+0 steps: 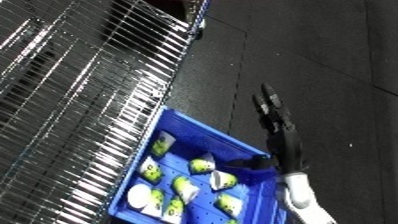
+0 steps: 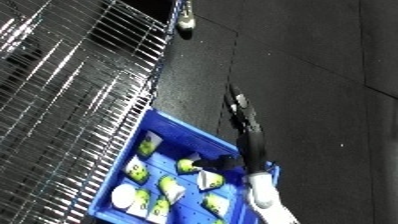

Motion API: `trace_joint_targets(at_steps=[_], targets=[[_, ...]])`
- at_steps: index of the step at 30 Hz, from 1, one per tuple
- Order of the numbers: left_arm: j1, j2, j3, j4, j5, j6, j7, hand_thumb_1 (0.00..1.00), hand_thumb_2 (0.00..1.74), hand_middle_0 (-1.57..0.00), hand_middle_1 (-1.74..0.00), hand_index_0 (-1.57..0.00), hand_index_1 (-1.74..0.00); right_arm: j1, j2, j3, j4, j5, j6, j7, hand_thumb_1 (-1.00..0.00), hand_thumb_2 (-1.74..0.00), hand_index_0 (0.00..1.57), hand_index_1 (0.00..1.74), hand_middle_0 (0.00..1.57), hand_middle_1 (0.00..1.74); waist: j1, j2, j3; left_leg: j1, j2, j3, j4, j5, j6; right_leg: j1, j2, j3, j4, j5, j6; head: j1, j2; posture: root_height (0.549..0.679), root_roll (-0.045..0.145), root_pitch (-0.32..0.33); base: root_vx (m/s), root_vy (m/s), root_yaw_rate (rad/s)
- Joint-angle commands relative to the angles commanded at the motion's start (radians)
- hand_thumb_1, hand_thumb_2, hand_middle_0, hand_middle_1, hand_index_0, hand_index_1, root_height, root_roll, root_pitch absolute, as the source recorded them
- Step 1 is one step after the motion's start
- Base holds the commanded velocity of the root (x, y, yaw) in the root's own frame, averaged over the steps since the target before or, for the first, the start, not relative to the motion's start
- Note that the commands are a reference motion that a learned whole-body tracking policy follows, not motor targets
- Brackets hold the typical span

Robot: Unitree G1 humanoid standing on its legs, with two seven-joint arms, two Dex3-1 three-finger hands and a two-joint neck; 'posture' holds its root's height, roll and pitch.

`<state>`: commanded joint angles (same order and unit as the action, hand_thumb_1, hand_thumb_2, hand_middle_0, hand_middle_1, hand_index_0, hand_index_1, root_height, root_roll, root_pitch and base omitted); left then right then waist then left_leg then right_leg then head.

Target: Pick up the object and place it into the box

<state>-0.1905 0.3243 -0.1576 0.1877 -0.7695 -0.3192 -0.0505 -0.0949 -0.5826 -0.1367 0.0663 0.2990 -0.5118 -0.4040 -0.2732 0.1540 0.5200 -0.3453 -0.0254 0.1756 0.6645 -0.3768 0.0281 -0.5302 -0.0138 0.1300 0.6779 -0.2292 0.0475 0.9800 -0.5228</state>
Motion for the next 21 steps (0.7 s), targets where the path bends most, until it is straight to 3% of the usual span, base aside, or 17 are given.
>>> trace_joint_targets(at_steps=[9, 17, 21], targets=[[-0.003, -0.006, -0.004, 0.000, -0.012, 0.006, 0.017, 1.00, 1.74, -1.57, -1.74, -1.57, -1.74, -0.016, 0.017, 0.033, -0.047, -0.027, 0.003, 0.071, 0.00, 0.00, 0.00, 0.00, 0.00, 0.00, 0.026, -0.014, 0.000, -0.011, -0.001, -0.023, 0.012, 0.006, -0.0047, 0.005, -0.0020, -0.009, 0.024, -0.015, -0.0089, -0.126, -0.064, 0.647, 0.105, 0.082, 0.005, -0.010, 0.103], [-0.023, 0.003, -0.012, 0.004, -0.017, 0.017, 0.043, 1.00, 1.74, -1.57, -1.74, -1.57, -1.74, -0.089, 0.032, 0.105, -0.089, -0.039, 0.050, 0.138, 0.00, 0.00, 0.00, 0.00, 0.00, 0.00, 0.075, -0.043, 0.000, -0.023, -0.008, -0.062, -0.017, 0.035, -0.0098, 0.014, 0.0039, -0.034, 0.020, -0.020, -0.0146, -0.212, -0.085, 0.646, 0.098, 0.078, -0.027, -0.048, 0.193], [-0.026, 0.004, -0.016, 0.014, -0.023, 0.020, 0.042, 1.00, 1.74, -1.57, -1.74, -1.57, -1.74, -0.127, 0.036, 0.140, -0.097, -0.035, 0.081, 0.182, 0.00, 0.00, 0.00, 0.00, 0.00, 0.00, 0.100, -0.056, 0.000, -0.030, -0.010, -0.080, -0.015, 0.043, -0.0136, 0.024, -0.0017, -0.050, 0.023, -0.023, -0.0183, -0.272, -0.074, 0.646, 0.096, 0.069, -0.007, -0.041, 0.176]])
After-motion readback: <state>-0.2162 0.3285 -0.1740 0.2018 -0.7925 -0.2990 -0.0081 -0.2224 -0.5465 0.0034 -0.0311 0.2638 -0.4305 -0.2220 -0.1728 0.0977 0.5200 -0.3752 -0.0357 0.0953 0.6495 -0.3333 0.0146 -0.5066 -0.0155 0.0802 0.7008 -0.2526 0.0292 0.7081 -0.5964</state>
